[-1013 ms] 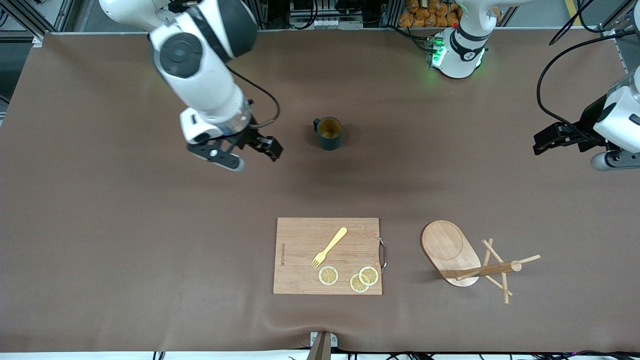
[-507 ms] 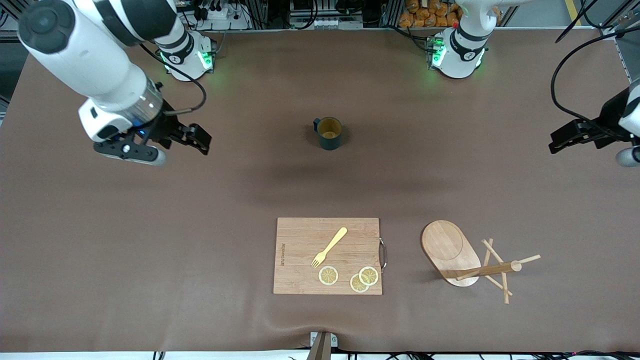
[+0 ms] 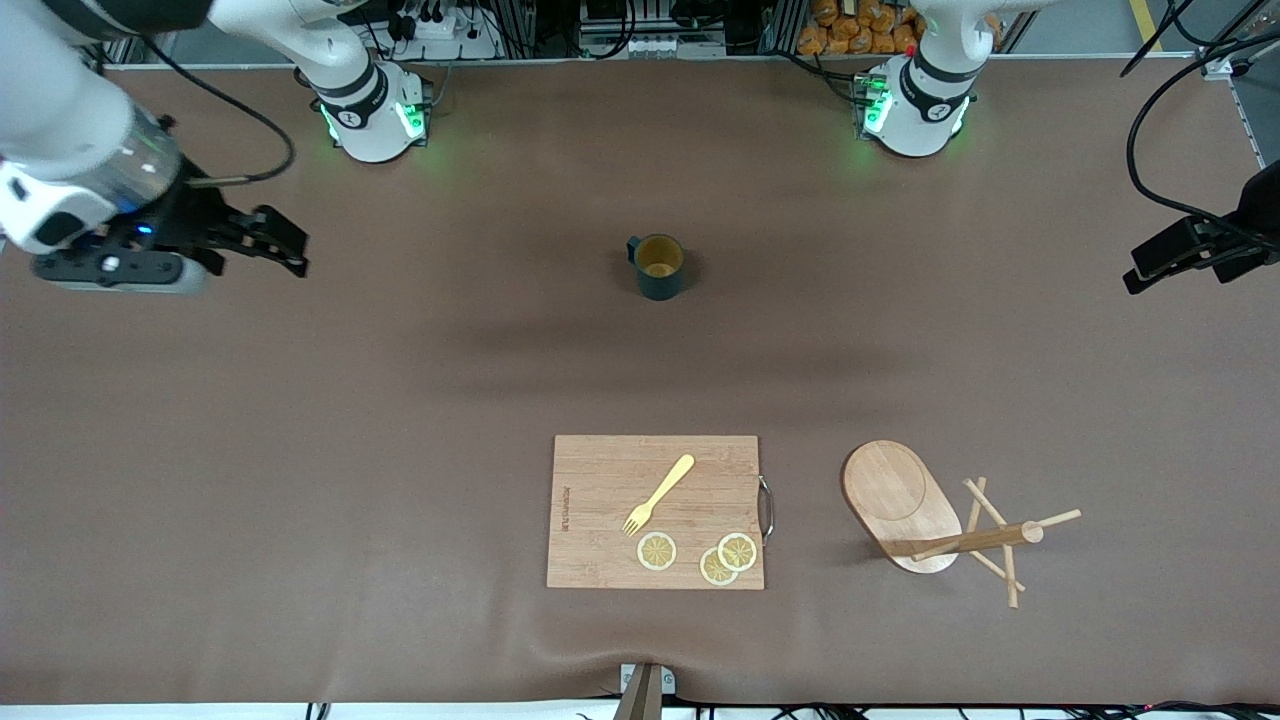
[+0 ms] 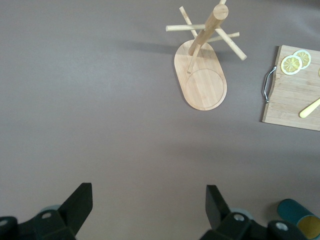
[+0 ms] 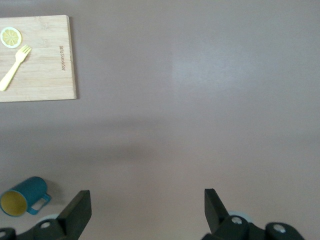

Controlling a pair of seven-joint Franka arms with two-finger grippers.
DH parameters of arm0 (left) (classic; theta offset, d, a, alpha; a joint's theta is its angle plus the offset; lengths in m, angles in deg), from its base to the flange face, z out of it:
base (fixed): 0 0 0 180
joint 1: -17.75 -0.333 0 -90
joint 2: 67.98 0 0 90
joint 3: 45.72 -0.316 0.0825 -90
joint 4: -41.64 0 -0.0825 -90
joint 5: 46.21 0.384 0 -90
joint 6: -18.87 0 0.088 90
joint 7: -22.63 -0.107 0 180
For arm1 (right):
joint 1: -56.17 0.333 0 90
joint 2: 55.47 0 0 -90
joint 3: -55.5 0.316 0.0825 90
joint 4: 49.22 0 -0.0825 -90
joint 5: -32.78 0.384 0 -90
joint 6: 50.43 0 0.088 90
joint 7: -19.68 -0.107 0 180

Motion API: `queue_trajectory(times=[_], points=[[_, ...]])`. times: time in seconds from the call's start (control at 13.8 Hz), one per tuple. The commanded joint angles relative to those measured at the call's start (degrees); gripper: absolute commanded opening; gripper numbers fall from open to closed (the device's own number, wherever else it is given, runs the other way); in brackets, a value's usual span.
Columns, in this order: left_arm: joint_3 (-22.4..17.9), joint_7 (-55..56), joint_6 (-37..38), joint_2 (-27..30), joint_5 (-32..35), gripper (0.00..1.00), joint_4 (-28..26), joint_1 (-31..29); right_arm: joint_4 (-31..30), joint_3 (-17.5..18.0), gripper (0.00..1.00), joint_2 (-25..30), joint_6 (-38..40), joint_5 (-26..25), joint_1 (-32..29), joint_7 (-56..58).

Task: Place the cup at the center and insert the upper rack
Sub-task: 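Open the right gripper and draw the right arm back to rest, then move the left gripper over to the mug handle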

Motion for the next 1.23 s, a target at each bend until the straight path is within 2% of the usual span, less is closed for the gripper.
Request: queue_trajectory(times=[0.0,0.36,0.51,0.72,1.01,1.16], points=[[0.4,0.5,0.4,0.3,-0.4,1.0,-0.1,0.0,-1.8,-1.9,1.0,3.1,1.3,-0.4,-1.7,5.1],[0.7,5.2,0.4,-0.2,-0.1,1.0,0.0,0.6,-4.3,-1.9,1.0,5.1,4.6,0.1,-9.6,13.1],[2.3,10.0,0.4,-0.2,0.6,1.0,0.0,2.0,-6.4,-0.9,1.0,6.4,4.2,0.1,-9.9,12.3],[6.1,17.1,0.8,-0.3,4.9,1.0,-0.2,3.8,-6.0,0.9,1.0,6.4,5.0,-0.6,-10.4,9.9],[11.0,22.5,1.1,-0.9,4.9,1.0,0.0,4.7,-2.4,5.1,1.0,5.5,8.7,-1.4,-16.3,10.4],[11.8,26.7,1.1,-1.4,4.7,1.0,0.0,6.2,-2.6,4.6,1.0,5.6,9.6,-1.9,-16.5,10.9]])
